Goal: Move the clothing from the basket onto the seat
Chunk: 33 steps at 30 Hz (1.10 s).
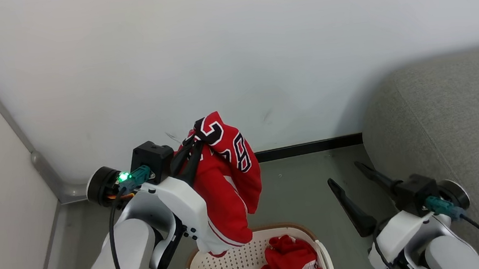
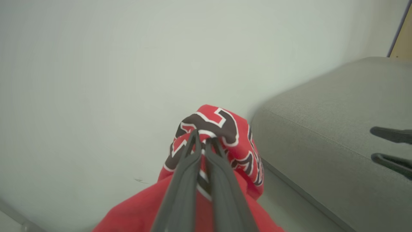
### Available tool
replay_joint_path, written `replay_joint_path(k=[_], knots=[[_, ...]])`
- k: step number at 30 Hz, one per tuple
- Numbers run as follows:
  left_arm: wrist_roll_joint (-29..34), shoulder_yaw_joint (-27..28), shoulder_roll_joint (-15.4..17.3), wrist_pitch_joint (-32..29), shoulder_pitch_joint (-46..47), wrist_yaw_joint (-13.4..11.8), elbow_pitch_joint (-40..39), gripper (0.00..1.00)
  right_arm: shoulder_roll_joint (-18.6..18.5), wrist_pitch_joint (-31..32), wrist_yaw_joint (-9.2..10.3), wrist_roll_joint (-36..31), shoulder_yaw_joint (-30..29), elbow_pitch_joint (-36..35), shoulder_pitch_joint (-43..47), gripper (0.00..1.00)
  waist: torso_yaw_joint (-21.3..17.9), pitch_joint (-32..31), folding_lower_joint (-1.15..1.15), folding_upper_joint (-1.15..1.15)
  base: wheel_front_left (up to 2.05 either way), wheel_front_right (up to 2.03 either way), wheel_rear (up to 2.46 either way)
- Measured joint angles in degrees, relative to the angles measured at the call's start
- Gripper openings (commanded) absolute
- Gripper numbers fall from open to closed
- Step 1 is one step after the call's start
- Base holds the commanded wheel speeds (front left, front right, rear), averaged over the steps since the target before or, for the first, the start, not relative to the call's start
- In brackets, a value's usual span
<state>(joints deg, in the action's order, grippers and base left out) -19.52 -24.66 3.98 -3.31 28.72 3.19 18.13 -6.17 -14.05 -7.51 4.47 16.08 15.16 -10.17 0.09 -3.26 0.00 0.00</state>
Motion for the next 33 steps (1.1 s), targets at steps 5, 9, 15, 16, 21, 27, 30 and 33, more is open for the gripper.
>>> replay_joint_path(k=[5, 9, 15, 16, 21, 27, 30, 33], knots=[[-0.08, -0.89, -0.32, -0.8, 0.0, 0.0, -1.56, 0.0, -1.53, 0.53, 0.0, 0.19, 3.07, 1.85, -4.76, 1.0, 0.35, 0.55, 0.0, 0.0, 0.0, 0.0, 0.0], [-0.09, -1.69, -0.49, -1.45, 0.0, 0.0, -2.65, 0.0, -1.97, 1.12, 0.0, 1.34, 5.53, 3.85, -7.57, 1.0, 0.74, 0.96, 0.0, 0.0, 0.0, 0.0, 0.0], [-0.16, -2.41, -0.68, -2.29, 0.0, -0.02, -3.91, 0.0, -2.0, 1.18, 0.0, 3.08, 7.82, 5.98, -10.17, 1.0, 1.32, 1.48, 0.0, 0.0, 0.0, 0.0, 0.0], [-0.16, -2.57, -0.68, -2.47, 0.0, -0.02, -4.17, 0.0, -1.98, 1.18, 0.0, 3.34, 8.02, 6.17, -10.45, 1.0, 1.36, 1.56, 0.0, 0.0, 0.0, 0.0, 0.0], [-0.18, -3.35, -0.71, -3.15, 0.0, -0.02, -4.94, 0.0, -1.55, 1.1, 0.0, 4.5, 9.32, 7.61, -11.73, 1.0, 1.09, 1.85, 0.0, 0.0, 0.0, 0.0, 0.0], [-0.22, -5.27, -0.99, -3.69, 0.01, 0.05, -6.35, 0.0, -1.87, 1.0, 0.0, 5.63, 10.44, 9.12, -12.57, 1.0, 0.1, 2.08, 0.0, 0.0, 0.0, 0.0, 0.0], [-0.25, -6.25, -1.23, -3.76, 0.01, 0.08, -6.88, 0.0, -2.26, 0.93, 0.0, 5.68, 10.94, 9.61, -12.67, 1.0, -0.5, 2.15, 0.0, 0.0, 0.0, 0.0, 0.0], [-0.66, -7.58, -1.36, -4.27, 0.01, 0.56, -7.25, 0.0, -2.55, 0.89, 0.0, 6.55, 11.9, 10.22, -12.68, 1.0, -1.3, 2.19, 0.0, 0.0, 0.0, 0.0, 0.0]])
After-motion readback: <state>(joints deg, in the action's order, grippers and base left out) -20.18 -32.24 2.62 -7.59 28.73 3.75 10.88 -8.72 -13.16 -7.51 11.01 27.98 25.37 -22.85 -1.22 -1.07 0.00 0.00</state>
